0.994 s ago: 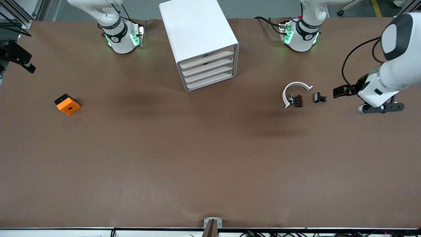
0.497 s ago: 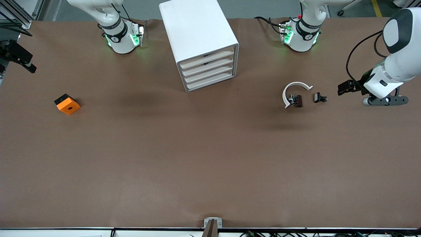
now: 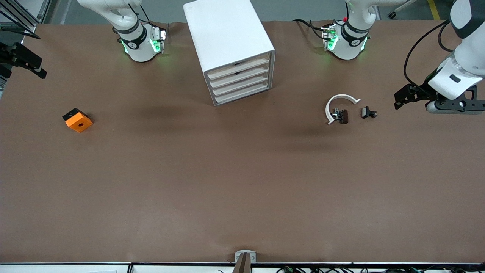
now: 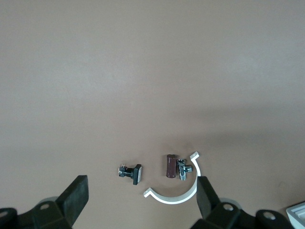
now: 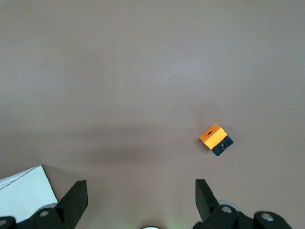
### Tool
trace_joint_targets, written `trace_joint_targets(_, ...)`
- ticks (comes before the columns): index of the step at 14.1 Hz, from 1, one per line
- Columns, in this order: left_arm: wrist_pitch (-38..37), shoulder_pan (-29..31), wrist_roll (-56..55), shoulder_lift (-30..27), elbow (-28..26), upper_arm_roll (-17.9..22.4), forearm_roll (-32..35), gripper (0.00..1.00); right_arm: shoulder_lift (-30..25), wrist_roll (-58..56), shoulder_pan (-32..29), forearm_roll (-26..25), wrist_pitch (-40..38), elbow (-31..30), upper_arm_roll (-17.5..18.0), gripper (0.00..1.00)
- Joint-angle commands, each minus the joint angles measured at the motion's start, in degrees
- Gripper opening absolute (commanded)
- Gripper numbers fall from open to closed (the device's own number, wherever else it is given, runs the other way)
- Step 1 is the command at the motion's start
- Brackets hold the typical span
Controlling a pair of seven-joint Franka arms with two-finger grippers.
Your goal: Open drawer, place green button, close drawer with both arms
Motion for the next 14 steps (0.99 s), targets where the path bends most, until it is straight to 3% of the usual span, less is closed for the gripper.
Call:
trace_joint_targets(1,-4.8,0.0,-0.4,-0.1,5.3,-0.3,0.7,1.00,-0.5,0.0,0.2,-0.2,-2.6,0.2,0.0,1.00)
trace_joint_targets(7,-10.6,0.0,0.0,-0.1,9.9,-0.4,0.7,1.00,-0.6,0.2,0.1,-1.0,-5.2,0.3,0.0,1.00)
trace_joint_targets(14,-13.4,0.0,-0.6,-0.2,10.3,-0.4,0.0,1.00,-0.1,0.2,0.5,-2.5,-4.8,-0.2,0.7,1.00)
